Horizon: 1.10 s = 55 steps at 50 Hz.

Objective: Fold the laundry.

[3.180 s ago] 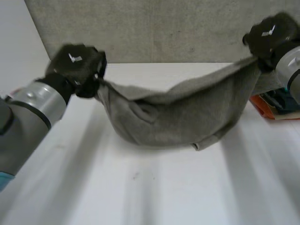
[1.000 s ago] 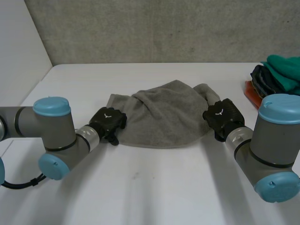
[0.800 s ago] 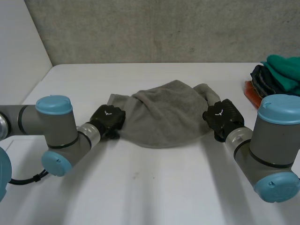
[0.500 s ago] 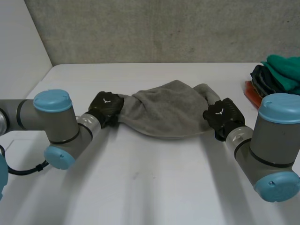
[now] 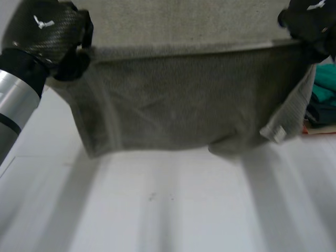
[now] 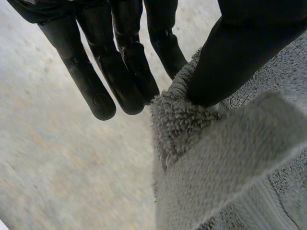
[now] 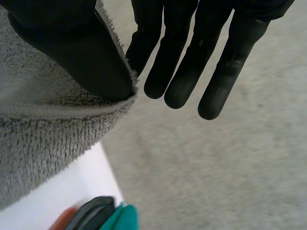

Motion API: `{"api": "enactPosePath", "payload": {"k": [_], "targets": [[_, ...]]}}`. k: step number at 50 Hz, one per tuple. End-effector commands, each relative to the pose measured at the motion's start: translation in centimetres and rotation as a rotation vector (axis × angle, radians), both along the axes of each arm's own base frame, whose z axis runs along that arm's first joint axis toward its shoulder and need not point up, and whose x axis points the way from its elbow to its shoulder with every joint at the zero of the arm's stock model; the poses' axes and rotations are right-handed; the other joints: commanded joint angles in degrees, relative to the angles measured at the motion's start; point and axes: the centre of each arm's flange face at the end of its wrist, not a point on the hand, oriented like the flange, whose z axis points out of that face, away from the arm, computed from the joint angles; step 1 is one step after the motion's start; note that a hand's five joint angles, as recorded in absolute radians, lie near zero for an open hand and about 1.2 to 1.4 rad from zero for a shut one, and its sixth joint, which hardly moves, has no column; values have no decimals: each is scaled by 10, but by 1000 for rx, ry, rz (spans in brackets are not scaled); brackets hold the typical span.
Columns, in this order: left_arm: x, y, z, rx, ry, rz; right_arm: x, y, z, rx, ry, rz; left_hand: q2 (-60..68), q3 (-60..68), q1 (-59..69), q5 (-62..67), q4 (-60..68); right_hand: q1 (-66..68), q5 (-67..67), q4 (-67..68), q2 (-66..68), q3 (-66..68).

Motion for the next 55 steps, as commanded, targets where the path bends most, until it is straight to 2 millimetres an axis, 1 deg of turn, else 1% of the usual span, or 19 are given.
{"api": "enactPosePath", "payload": {"k": [1,6,9,12,16,17,19,22,27,34,38,39,43,45,47,50,52,53,55], "targets": [[-15,-36,-74,276,-121,2,16,-34,-79,255,156,24,116,117,145,145,114,158,132,113,128,116],[-30,-79,-128,355,-237,21,26,-62,-116,293,169,11,116,117,145,145,114,158,132,113,128,116],[-37,-101,-129,296,-271,51,31,-87,-125,224,149,-32,116,117,145,145,114,158,132,113,128,116],[-52,-130,-102,135,-263,99,36,-105,-118,118,116,-63,116,117,145,145,114,158,132,113,128,116],[-76,-145,-29,-146,-150,104,44,-130,-72,-171,-2,-83,116,117,145,145,114,158,132,113,128,116],[-79,-147,2,-251,-91,114,46,-135,-48,-297,-55,-83,116,117,145,145,114,158,132,113,128,116],[-79,-146,29,-341,-37,124,47,-136,-23,-416,-105,-83,116,117,145,145,114,158,132,113,128,116],[-82,-138,56,-435,27,122,43,-122,24,-603,-189,-77,116,117,145,145,114,158,132,113,128,116],[-74,-111,77,-455,50,115,44,-102,37,-629,-165,20,116,117,145,145,114,158,132,113,128,116],[-50,-94,9,-238,-62,112,42,-76,-5,-375,-37,150,116,117,145,145,114,158,132,113,128,116],[-37,-89,-53,-49,-121,108,40,-64,-54,-122,46,208,116,117,145,145,114,158,132,113,128,116],[-34,-84,-77,19,-135,98,37,-60,-77,-14,75,226,116,117,145,145,114,158,132,113,128,116],[-30,-72,-121,126,-163,64,37,-53,-148,251,162,275,116,117,145,145,114,158,132,113,128,116],[-30,-70,-135,149,-176,53,39,-51,-186,346,218,288,116,117,145,145,114,158,132,113,128,116],[-31,-69,-157,185,-191,40,39,-51,-204,388,239,293,116,117,145,145,114,158,132,113,128,116],[-31,-68,-167,201,-198,38,40,-55,-225,418,242,279,116,117,145,145,114,151,125,105,120,109],[-31,-68,-168,204,-199,38,41,-58,-231,414,224,270,116,117,145,145,114,-33,-59,-79,-64,-75],[-31,-68,-168,201,-198,39,41,-61,-233,407,184,256,116,117,145,145,114,-243,-269,-288,-273,-285],[-31,-68,-167,199,-195,41,39,-65,-234,412,118,234,116,117,145,145,114,-370,-396,-416,-401,-412]]}}
